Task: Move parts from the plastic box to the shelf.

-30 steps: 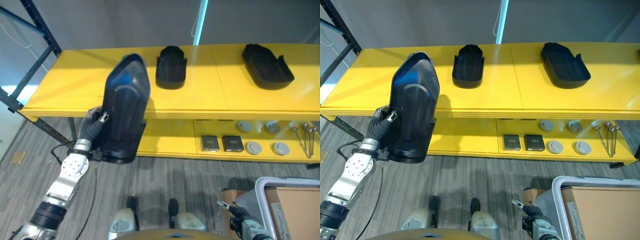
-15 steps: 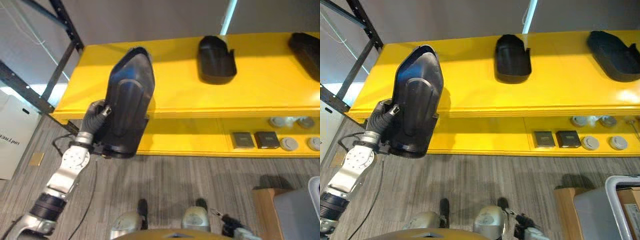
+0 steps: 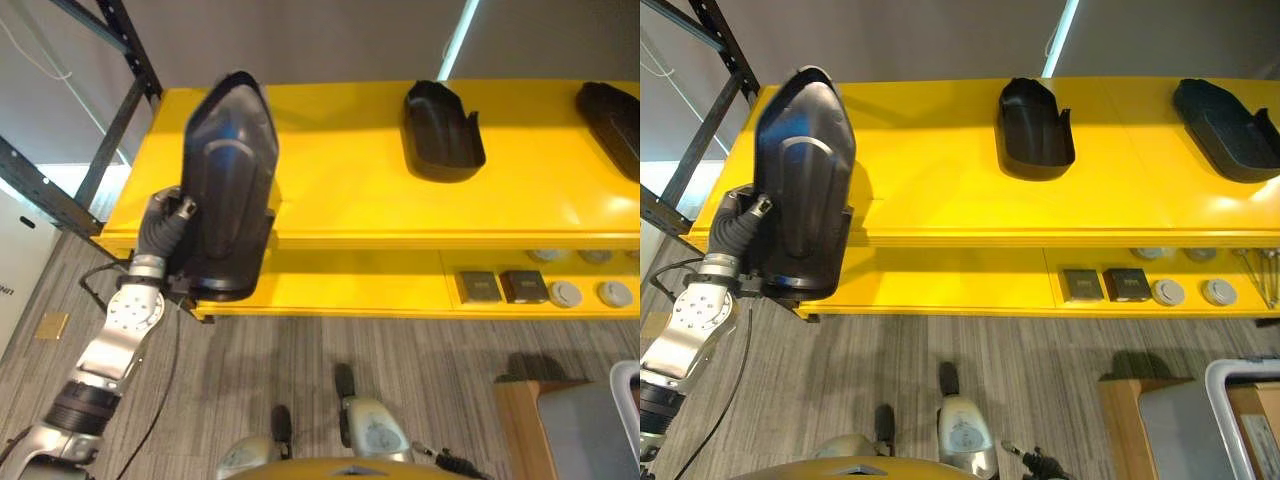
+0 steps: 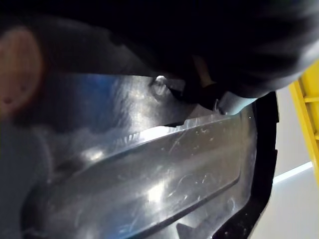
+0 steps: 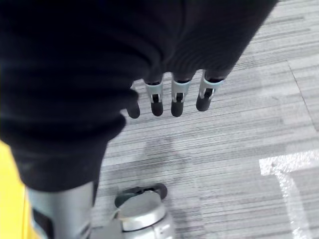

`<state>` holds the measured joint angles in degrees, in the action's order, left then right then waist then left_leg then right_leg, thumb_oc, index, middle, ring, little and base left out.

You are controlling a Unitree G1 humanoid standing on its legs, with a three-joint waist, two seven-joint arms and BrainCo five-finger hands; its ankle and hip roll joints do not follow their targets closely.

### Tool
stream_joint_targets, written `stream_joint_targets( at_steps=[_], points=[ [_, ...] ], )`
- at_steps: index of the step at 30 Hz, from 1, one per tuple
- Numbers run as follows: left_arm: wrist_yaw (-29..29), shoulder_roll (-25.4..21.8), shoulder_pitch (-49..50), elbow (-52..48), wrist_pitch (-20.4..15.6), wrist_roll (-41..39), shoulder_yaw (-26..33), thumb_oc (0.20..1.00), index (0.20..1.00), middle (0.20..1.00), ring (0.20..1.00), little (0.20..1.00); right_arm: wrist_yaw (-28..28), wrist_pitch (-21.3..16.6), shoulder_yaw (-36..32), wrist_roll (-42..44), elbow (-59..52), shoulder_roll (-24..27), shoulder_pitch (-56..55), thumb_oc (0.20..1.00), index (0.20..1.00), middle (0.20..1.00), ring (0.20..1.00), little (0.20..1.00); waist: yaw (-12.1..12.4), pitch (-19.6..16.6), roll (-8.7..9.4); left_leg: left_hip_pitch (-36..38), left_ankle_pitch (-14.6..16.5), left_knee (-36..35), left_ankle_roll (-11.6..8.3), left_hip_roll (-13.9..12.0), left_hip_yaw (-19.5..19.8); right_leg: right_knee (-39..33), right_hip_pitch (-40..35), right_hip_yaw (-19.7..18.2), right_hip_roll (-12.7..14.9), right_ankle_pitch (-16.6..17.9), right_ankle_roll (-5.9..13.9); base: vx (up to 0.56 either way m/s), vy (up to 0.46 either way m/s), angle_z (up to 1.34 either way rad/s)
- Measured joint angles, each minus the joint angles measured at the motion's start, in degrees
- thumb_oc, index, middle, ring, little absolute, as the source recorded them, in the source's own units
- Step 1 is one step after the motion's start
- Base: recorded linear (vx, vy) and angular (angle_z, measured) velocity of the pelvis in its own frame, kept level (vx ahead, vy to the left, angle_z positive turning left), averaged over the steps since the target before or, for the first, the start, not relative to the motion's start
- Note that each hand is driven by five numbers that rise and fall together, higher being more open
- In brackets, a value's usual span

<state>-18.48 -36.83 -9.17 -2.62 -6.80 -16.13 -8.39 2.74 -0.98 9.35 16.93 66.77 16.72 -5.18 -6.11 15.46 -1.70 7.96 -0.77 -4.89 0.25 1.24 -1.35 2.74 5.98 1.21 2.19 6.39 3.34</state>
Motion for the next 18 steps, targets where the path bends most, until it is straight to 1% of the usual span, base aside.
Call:
stream_joint_targets(
  at_steps=[2,3,4,6,7,10,12,13,14,15,16,17,18],
  points=[
    [-0.2,-0.1,-0.2,0.1,0.0,-0.2,1.3,0.2,0.2,0.2,0.2,0.2,-1.0,0.0,1.0,-0.4,-0.7,0.4,0.7,1.0,1.0,1.0,1.0,1.0,0.0,-0.2,-0.34,-0.4,0.0,0.3,-0.31,-1.3,-0.2,-1.8,-0.5,0.7,-1.3,0.9,-0.87,0.06,-0.086,-0.07],
    [-0.3,-0.1,-0.9,0.6,0.0,-0.2,1.7,0.2,0.2,0.2,0.2,0.2,-1.2,0.0,1.3,-0.2,-0.7,0.9,1.5,1.0,1.0,1.0,1.0,1.0,-0.2,-0.2,-0.34,-0.2,0.0,0.3,-0.46,-1.6,-0.2,-3.3,-1.1,0.9,-1.7,1.8,-0.76,0.04,-0.053,0.0],
    [-0.5,-0.2,-1.7,1.5,0.0,-0.2,1.7,0.2,0.2,0.2,0.2,0.2,-1.2,0.0,1.2,0.4,-0.7,1.6,2.1,1.0,1.0,1.0,1.0,1.0,-0.3,-0.2,-0.34,-0.3,-0.1,0.3,-0.74,-1.9,-0.2,-4.5,-1.6,1.0,-2.1,2.4,-1.36,0.03,-0.042,-0.02],
    [-2.7,-0.2,-3.6,4.1,-0.3,-0.8,2.4,0.2,0.2,0.2,0.2,0.2,-1.4,0.2,1.0,2.0,-0.7,3.5,3.3,1.0,1.0,1.0,1.0,1.0,-0.6,-0.2,-0.38,-0.5,-0.1,0.3,-1.37,-2.1,-0.5,-7.2,-2.3,0.3,-2.5,3.9,-1.81,0.03,-0.03,-0.15],
    [-4.5,-0.2,-6.1,7.5,-0.3,-2.0,4.1,0.2,0.2,0.2,0.2,0.2,-1.7,0.3,1.1,1.9,-0.7,4.9,4.6,1.0,1.0,1.0,1.0,1.0,-0.8,0.4,-0.42,-1.1,-0.2,0.3,-1.61,-2.1,-1.2,-7.5,-1.7,-0.2,-2.6,4.4,-2.1,0.04,-0.04,-0.2],
    [-5.3,-0.2,-8.7,12.0,0.0,-6.4,6.3,0.2,0.2,0.2,0.2,0.2,-3.1,1.4,1.2,1.8,-0.7,6.0,5.2,1.0,1.0,1.0,1.0,1.0,-1.6,1.2,-0.47,-1.0,0.0,0.2,-1.9,-2.2,-1.8,-7.5,-1.9,-0.6,-2.6,4.4,-2.08,0.04,-0.036,-0.11],
    [-5.0,-0.8,-11.5,16.6,-0.3,-8.7,6.2,0.2,0.2,0.2,0.2,0.2,-3.6,1.8,1.9,1.8,-0.7,6.1,5.1,1.0,1.0,1.0,1.0,1.0,-2.2,1.6,-0.44,-0.9,0.1,0.1,-1.9,-2.0,-2.2,-7.5,-1.7,-1.0,-2.4,4.4,-1.98,0.06,-0.015,-0.15],
    [-5.2,-3.1,-15.3,22.6,0.0,-9.7,6.2,0.2,0.2,0.2,0.2,0.2,-4.0,2.2,2.9,1.8,-0.9,6.0,5.8,1.0,1.0,1.0,1.0,1.0,-2.2,2.8,-0.2,-1.5,0.1,0.3,-1.89,-1.7,-3.4,-7.5,-0.4,-2.1,-2.3,4.6,-1.72,0.08,-0.017,-0.3],
    [-5.4,-3.9,-16.4,24.5,0.1,-9.8,6.4,0.2,0.2,0.2,0.2,0.2,-4.1,2.4,3.0,1.8,-1.1,6.0,6.0,1.0,1.0,1.0,1.0,1.0,-2.4,3.3,-0.21,-1.9,0.0,0.3,-1.87,-1.5,-3.5,-7.5,0.0,-2.2,-2.2,5.0,-1.44,0.07,-0.016,-0.26],
    [-5.6,-4.7,-17.8,27.1,-0.2,-9.7,6.1,0.2,0.2,0.2,0.2,0.2,-4.3,2.6,3.2,1.8,-1.2,6.0,6.1,1.0,1.0,1.0,1.0,1.0,-3.4,4.1,-0.2,-1.9,0.0,0.3,-1.82,-1.3,-3.7,-7.5,0.0,-2.3,-2.1,5.2,-1.36,0.05,-0.019,-0.07],
    [-5.1,-5.7,-20.3,31.3,-0.1,-9.7,5.7,0.2,0.2,0.2,0.2,0.2,-4.8,3.1,3.6,1.9,-1.9,6.1,6.1,1.0,1.0,1.0,1.0,1.0,-3.7,4.8,-0.19,-1.9,-0.1,0.3,-1.78,-1.2,-3.8,-7.5,0.1,-2.5,-2.0,5.2,-1.37,0.03,-0.021,-0.04],
    [-5.0,-6.3,-21.7,33.0,0.0,-9.8,5.7,0.2,0.2,0.2,0.2,0.2,-5.0,3.4,3.7,1.9,-2.4,6.1,6.1,1.0,1.0,1.0,1.0,1.0,-3.8,5.1,-0.15,-1.9,-0.1,0.3,-1.78,-1.2,-4.1,-7.5,0.2,-2.6,-2.0,5.3,-1.41,0.03,-0.035,-0.25],
    [-4.8,-8.8,-26.8,39.4,0.0,-12.1,3.9,0.2,0.2,0.2,0.2,0.2,-5.3,3.7,4.0,1.9,-2.7,6.1,6.5,1.0,1.0,1.0,1.0,1.0,-4.2,6.3,0.02,-2.3,0.0,0.3,-1.78,-1.1,-5.2,-7.5,1.0,-3.7,-2.1,5.5,-1.35,0.01,-0.028,-0.26]
  ],
)
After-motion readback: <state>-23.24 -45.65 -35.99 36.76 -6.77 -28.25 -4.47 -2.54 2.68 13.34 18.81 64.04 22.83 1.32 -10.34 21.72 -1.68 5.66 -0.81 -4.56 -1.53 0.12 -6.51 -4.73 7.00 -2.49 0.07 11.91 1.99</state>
